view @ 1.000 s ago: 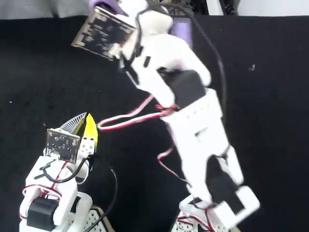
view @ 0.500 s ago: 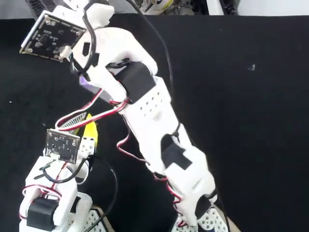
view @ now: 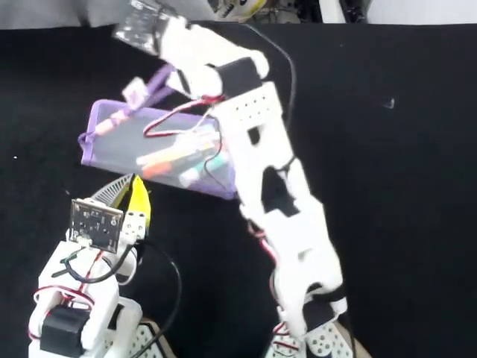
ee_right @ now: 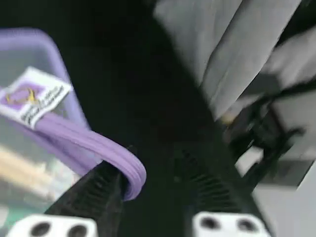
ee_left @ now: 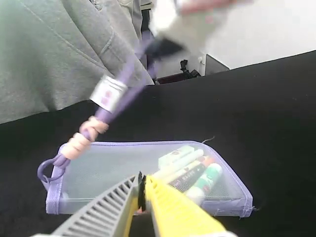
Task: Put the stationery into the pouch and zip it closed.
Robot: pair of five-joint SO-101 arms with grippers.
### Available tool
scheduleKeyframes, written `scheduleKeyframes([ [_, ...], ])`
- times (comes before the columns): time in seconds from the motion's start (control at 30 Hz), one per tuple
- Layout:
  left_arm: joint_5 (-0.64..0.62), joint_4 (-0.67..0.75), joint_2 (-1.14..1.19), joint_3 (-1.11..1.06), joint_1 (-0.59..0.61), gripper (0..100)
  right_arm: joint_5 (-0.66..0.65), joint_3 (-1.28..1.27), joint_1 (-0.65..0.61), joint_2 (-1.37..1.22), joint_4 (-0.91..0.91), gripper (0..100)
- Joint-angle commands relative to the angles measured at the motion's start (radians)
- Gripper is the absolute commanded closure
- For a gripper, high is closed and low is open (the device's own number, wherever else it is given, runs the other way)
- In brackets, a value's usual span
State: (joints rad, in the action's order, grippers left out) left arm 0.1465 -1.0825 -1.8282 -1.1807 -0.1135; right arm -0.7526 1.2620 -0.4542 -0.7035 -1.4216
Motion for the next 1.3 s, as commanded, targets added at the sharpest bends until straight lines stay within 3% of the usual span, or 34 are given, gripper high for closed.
scheduleKeyframes([
  [0.0, -0.008, 0.014, 0.005, 0.007, -0.002, 97, -0.012, 0.005, 0.052, -0.076, -0.127, 68.0],
  [0.23, -0.008, 0.014, 0.005, 0.007, -0.004, 97, -0.126, 0.013, -0.063, -0.203, -0.324, 61.3],
  [0.43, -0.008, 0.014, 0.005, 0.007, -0.004, 97, -0.127, 0.067, -0.118, -0.147, -0.339, 61.3],
  [0.67, -0.008, 0.014, 0.005, 0.007, -0.004, 97, -0.127, 0.203, -0.115, -0.010, -0.341, 61.6],
  [0.97, -0.008, 0.014, 0.005, 0.007, -0.004, 97, -0.124, 0.294, -0.020, 0.160, -0.344, 61.6],
  [1.13, -0.008, 0.014, 0.005, 0.007, -0.004, 97, -0.147, 0.064, -0.017, 0.171, -0.345, 61.6],
  [1.27, -0.008, 0.014, 0.005, 0.007, -0.004, 97, -0.290, -0.306, -0.021, 0.165, -0.342, 61.6],
])
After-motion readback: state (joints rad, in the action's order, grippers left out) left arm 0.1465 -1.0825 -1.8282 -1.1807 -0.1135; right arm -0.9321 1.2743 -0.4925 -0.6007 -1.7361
